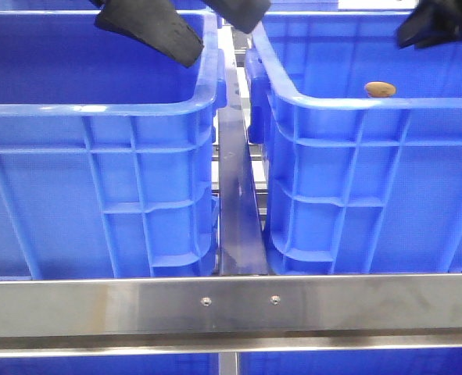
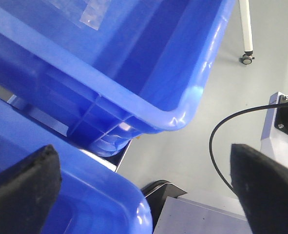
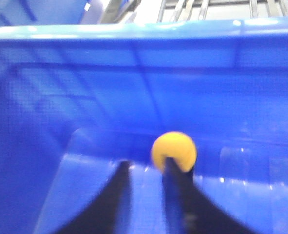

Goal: Pick red and yellow buttons and place in box
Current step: 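Lower the yellow button into the empty crate and open the right gripper, then move the left gripper down into the button crate over a red button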

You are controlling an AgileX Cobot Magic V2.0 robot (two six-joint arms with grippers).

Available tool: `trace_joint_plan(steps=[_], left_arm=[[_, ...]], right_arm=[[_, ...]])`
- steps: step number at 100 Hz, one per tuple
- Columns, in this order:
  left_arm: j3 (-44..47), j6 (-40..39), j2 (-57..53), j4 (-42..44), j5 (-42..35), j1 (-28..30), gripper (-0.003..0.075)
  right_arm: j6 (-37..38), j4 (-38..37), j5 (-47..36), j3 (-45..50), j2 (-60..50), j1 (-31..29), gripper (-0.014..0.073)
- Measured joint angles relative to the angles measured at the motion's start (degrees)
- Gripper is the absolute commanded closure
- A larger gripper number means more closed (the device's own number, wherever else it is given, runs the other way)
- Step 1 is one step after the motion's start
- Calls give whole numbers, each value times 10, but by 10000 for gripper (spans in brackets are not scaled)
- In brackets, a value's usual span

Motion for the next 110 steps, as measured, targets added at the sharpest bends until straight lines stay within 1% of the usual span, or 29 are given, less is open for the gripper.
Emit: trace_joint_plan(steps=[7, 12, 47, 86, 110], left_arm=[[0, 0, 0, 0, 0, 0, 60], [0, 0, 0, 0, 0, 0, 60], [0, 0, 0, 0, 0, 0, 60], [0, 0, 0, 0, 0, 0, 60], [0, 0, 0, 0, 0, 0, 60]], right_arm=[[0, 0, -1, 25, -32, 0, 671], [0, 0, -2, 42, -53, 0, 657], [0, 1, -2, 162, -217, 0, 659], [0, 1, -2, 312, -438, 0, 659], [0, 1, 11, 376, -561, 0, 659]])
